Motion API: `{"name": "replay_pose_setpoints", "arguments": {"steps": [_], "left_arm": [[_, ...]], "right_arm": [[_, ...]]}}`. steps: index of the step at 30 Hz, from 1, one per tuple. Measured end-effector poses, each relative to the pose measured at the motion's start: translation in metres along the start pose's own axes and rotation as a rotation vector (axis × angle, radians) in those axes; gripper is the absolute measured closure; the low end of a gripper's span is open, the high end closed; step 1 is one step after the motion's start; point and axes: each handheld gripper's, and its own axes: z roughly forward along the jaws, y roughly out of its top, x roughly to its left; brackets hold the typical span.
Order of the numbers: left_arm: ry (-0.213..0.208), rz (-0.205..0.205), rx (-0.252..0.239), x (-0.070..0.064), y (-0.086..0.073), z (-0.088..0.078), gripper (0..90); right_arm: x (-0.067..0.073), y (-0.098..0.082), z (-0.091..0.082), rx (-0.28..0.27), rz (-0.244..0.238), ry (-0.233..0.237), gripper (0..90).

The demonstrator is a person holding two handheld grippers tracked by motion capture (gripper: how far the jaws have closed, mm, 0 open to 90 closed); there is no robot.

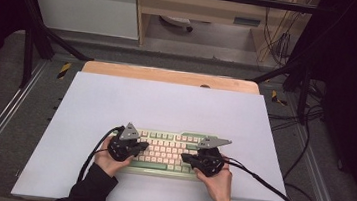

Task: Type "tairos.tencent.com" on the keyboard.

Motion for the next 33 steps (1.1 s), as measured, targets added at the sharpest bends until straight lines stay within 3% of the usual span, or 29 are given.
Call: {"name": "replay_pose_setpoints", "arguments": {"steps": [12, 33], "left_arm": [[-0.015, -0.001, -0.016, 0.0, -0.005, -0.018, 89.8], [0.034, -0.045, -0.018, 0.019, -0.014, -0.028, 89.8]], "right_arm": [[0.0, -0.001, 0.0, 0.003, -0.006, -0.001, 90.0], [0.0, -0.001, -0.001, 0.006, -0.01, -0.002, 90.0]]}}
